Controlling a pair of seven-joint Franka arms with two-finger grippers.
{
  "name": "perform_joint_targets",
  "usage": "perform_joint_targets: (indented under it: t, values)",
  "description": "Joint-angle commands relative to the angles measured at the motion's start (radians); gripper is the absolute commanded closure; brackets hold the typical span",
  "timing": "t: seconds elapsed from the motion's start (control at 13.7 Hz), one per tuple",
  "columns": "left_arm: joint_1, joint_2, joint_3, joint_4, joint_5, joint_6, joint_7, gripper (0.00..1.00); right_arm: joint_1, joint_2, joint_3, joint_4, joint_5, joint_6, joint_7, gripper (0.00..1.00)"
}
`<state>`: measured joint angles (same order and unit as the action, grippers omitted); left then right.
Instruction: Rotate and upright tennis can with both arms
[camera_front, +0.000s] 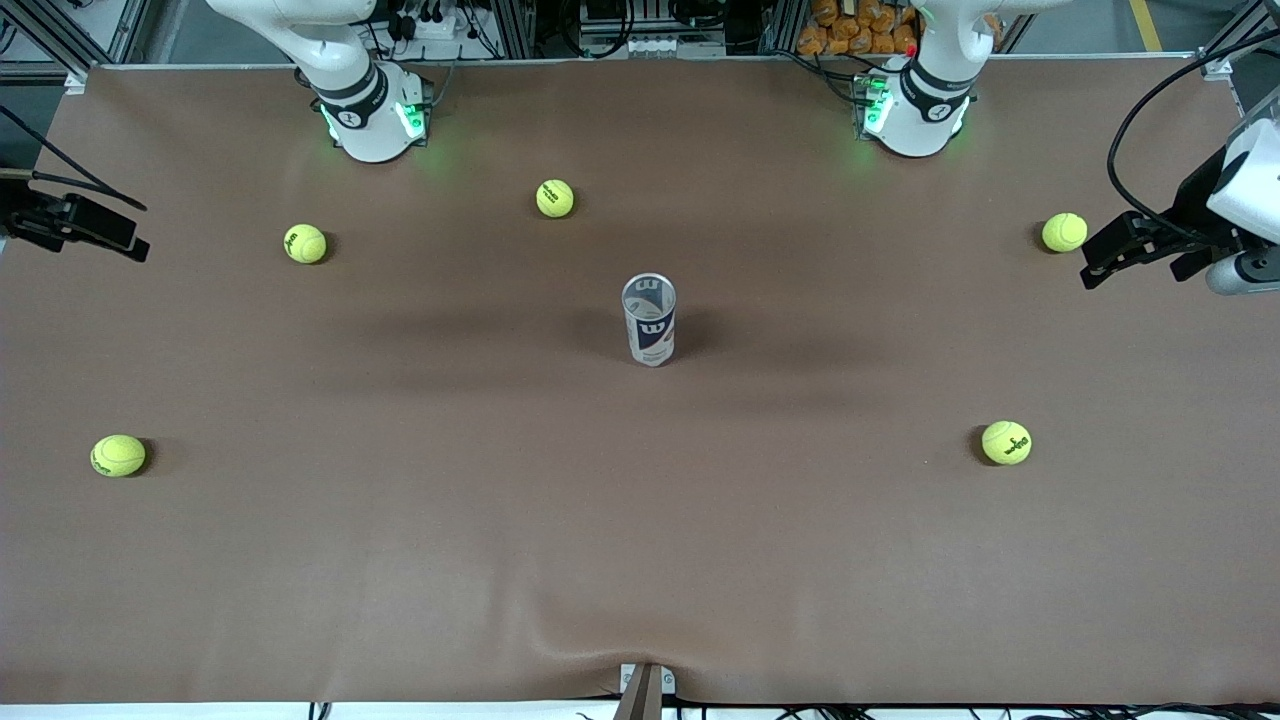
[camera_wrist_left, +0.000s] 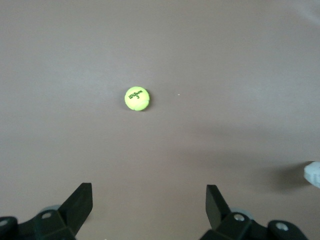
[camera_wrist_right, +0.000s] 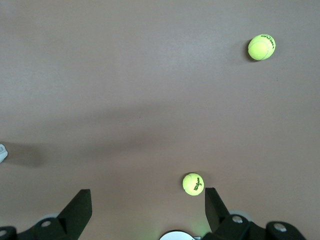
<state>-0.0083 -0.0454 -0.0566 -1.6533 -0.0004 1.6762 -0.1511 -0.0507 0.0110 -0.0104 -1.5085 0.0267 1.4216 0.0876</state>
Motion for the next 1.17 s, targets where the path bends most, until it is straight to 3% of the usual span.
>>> perform_joint_targets:
  t: [0.0, 1.1]
  values:
    - [0.002, -0.024, 0.001, -0.016, -0.015, 0.010, 0.014, 0.00, -0.014, 0.014, 0.009, 0.025, 0.012, -0.006, 0.006, 0.00]
    - [0.001, -0.022, -0.014, -0.005, -0.010, -0.003, -0.001, 0.00, -0.029, 0.030, 0.007, 0.037, 0.004, -0.007, 0.006, 0.00]
